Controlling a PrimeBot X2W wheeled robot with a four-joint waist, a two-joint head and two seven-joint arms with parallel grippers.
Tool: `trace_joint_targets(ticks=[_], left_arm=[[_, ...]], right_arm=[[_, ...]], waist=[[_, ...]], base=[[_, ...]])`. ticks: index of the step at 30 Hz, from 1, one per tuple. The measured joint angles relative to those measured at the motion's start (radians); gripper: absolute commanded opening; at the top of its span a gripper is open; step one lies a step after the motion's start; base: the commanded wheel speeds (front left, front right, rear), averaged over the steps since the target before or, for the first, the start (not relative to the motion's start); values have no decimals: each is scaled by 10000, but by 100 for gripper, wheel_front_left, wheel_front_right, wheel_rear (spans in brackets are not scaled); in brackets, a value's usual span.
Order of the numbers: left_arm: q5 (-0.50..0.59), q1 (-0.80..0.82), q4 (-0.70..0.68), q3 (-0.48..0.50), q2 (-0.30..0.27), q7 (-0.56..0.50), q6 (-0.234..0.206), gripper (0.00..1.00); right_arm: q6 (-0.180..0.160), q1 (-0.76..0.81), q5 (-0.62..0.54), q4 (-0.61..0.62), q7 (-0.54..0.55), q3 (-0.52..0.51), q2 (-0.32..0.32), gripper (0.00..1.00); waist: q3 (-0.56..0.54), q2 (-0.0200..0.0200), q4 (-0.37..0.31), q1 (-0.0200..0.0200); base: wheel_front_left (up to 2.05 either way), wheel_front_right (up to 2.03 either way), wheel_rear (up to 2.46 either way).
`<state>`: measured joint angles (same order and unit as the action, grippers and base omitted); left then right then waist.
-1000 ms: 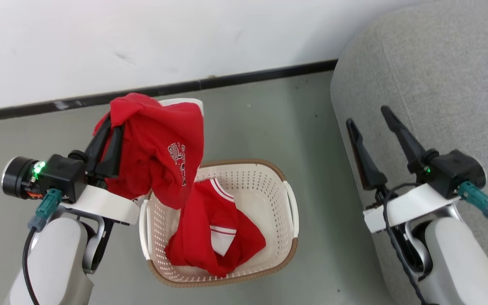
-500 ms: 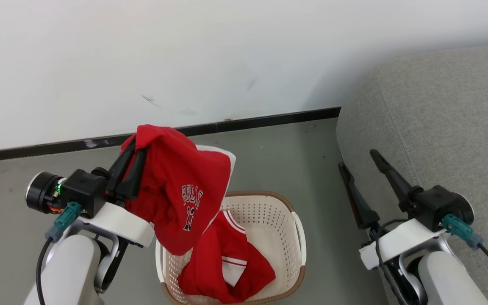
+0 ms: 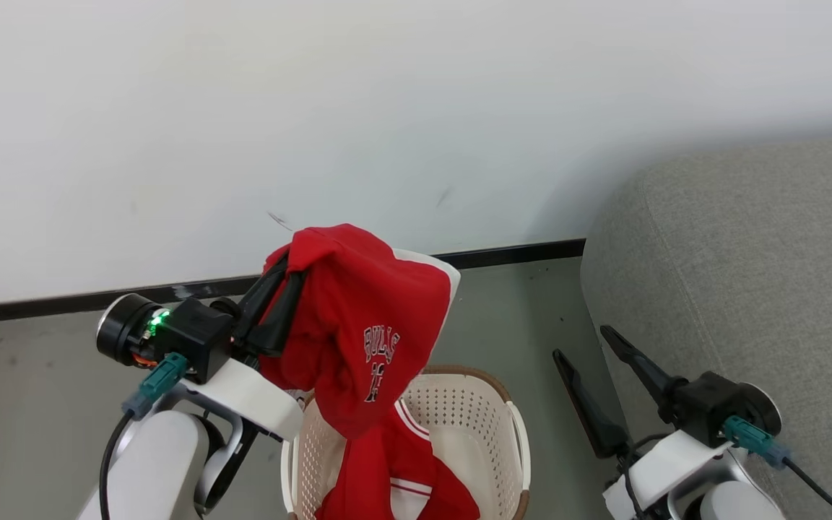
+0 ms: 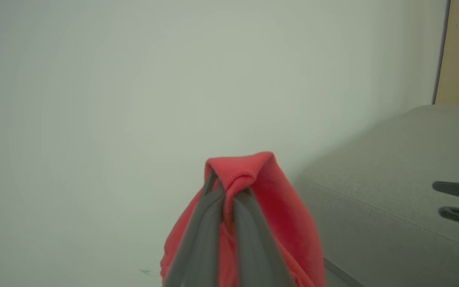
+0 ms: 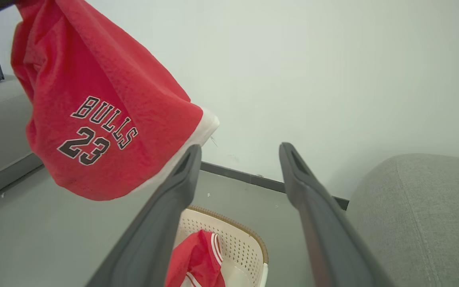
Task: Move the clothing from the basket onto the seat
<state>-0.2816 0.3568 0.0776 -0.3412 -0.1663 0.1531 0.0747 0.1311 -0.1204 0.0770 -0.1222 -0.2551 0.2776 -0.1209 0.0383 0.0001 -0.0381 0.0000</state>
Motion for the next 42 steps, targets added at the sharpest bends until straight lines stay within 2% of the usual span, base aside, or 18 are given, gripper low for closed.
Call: trace_joint_targets(ticks=[6,11,20,25,35,42], left_arm=[[0,23,-347,-336,35,-201,159,0],[0,60,-719,-675,94,-391,178,0],[-2,66,-1342,-1122,140,-744,263,0],[-13,75,-1693,-1323,169,-1035,339,0],[-150,264,-2313,-1653,343,-1434,347,0],[-161,264,-2594,-1802,347,-1626,347,0]], right_arm=[[-2,327,1561,-222,0,370,50,100],[-2,343,2874,-385,0,1325,-205,100],[-2,250,4445,-548,2,2729,-1398,100],[-2,-536,5442,-581,2,3559,-2073,100],[-2,-1648,6575,-715,36,5505,-2917,100],[-2,-2622,6794,-466,84,7005,-3331,100]], waist=[[-355,0,74,0],[-591,0,142,0],[-903,0,318,0],[-1016,0,478,0],[-1034,0,788,0],[-971,0,996,0]], base=[[0,0,0],[0,0,0],[0,0,0],[0,0,0],[0,0,0],[0,0,0]])
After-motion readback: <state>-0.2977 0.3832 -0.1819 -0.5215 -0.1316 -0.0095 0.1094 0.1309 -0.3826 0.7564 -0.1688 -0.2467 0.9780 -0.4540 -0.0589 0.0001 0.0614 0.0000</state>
